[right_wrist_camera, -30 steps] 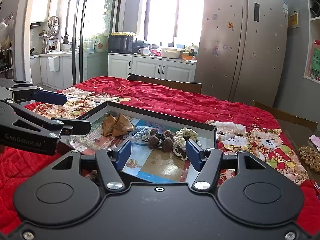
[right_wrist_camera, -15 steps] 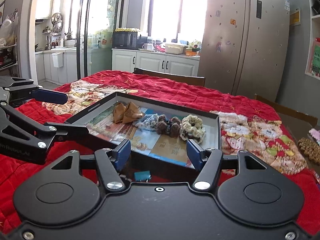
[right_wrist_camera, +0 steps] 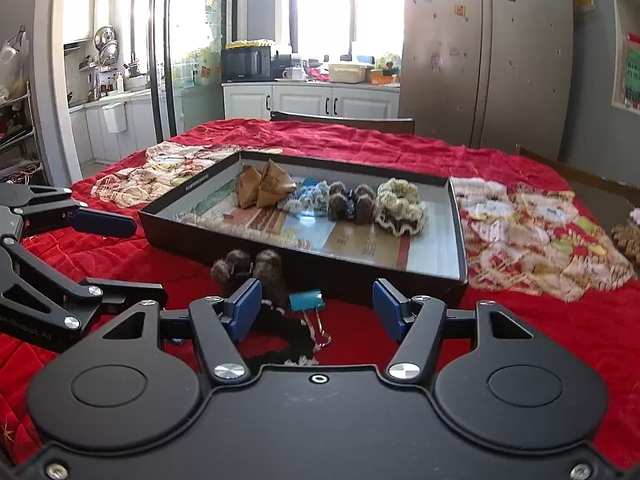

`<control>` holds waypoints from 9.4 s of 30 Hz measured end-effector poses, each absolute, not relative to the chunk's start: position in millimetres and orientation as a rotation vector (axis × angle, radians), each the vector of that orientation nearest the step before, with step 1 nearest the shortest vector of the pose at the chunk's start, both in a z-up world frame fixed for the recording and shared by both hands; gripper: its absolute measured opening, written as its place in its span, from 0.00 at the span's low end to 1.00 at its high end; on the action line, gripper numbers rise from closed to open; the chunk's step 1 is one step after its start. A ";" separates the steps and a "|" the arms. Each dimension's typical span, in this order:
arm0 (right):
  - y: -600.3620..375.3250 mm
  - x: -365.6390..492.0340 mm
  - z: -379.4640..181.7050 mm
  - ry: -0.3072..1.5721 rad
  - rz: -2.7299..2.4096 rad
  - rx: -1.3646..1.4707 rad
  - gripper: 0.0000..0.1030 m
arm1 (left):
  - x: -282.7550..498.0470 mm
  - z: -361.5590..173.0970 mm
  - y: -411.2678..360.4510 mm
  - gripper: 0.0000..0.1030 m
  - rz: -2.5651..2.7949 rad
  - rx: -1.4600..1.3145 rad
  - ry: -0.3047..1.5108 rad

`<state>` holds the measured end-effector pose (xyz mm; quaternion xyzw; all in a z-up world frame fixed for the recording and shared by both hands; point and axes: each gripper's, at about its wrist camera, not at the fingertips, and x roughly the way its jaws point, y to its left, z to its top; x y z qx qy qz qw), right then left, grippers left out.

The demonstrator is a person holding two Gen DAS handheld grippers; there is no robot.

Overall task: Organize objects
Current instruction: 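Close the right tool on the black beaded scrunchie while the left tool reaches the blue binder clip, then close the left tool on the blue binder clip while the right tool lifts the black scrunchie, then lift the binder clip with the left tool while the right tool carries the scrunchie over the box, then lower the binder clip with the left tool while the right tool lowers the scrunchie into the box, then open the left tool to release the clip while the right tool releases the scrunchie, then withdraw both tools from the box toward the remaining items on the quilt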

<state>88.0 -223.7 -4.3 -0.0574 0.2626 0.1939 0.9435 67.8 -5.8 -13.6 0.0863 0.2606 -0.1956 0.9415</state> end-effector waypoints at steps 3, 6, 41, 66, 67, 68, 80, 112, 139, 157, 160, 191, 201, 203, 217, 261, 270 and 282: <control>-222.8 88.9 -10.2 0.544 0.392 -0.104 0.58 | 68.5 -20.4 -3.8 0.85 -0.422 0.179 0.536; -223.3 90.1 -14.1 0.551 0.385 -0.087 0.58 | 68.0 -25.9 -6.2 0.85 -0.450 0.195 0.540; -212.7 86.9 -38.4 0.662 0.421 -0.124 0.15 | 73.5 -50.7 -23.1 0.41 -0.556 0.267 0.574; -216.0 74.5 -18.6 0.581 0.445 -0.132 0.11 | 67.6 -41.5 -22.9 0.31 -0.545 0.250 0.562; -216.3 73.7 -17.2 0.576 0.445 -0.133 0.11 | 67.4 -40.5 -22.3 0.31 -0.544 0.248 0.562; -216.7 72.9 -15.7 0.572 0.446 -0.132 0.11 | 67.2 -39.2 -21.8 0.31 -0.544 0.245 0.563; -217.9 65.4 3.3 0.518 0.455 -0.127 0.11 | 60.2 -21.1 -21.4 0.31 -0.541 0.234 0.529; -203.4 97.9 53.5 0.381 0.414 -0.148 0.11 | 86.6 31.2 -5.6 0.31 -0.418 0.190 0.398; -187.3 189.2 29.2 0.493 0.378 -0.082 0.11 | 167.6 14.8 9.3 0.31 -0.283 0.096 0.474; -176.5 223.0 -10.8 0.577 0.376 -0.045 0.11 | 196.6 -15.3 10.0 0.31 -0.248 0.066 0.533; -176.5 225.5 -14.7 0.584 0.376 -0.045 0.11 | 198.1 -18.0 9.5 0.31 -0.241 0.072 0.538; -176.3 241.5 -36.5 0.644 0.354 -0.057 0.12 | 207.9 -38.9 1.5 0.32 -0.217 0.132 0.572; -176.8 242.7 -37.6 0.647 0.354 -0.059 0.12 | 209.4 -42.5 -0.1 0.32 -0.218 0.139 0.580; -176.8 242.7 -37.6 0.647 0.354 -0.058 0.12 | 209.2 -42.8 -0.1 0.32 -0.218 0.140 0.581; -176.7 243.1 -37.7 0.645 0.352 -0.058 0.13 | 208.8 -44.0 -0.1 0.35 -0.214 0.142 0.581; -181.6 225.7 -13.9 0.536 0.365 -0.042 0.35 | 197.2 -27.9 -0.1 0.73 -0.193 0.115 0.523; -189.0 210.2 6.1 0.505 0.376 -0.026 0.37 | 182.5 -9.7 1.8 0.76 -0.177 0.097 0.482; -203.8 176.6 33.6 0.454 0.382 -0.041 0.40 | 148.9 19.3 -0.6 0.81 -0.192 0.081 0.414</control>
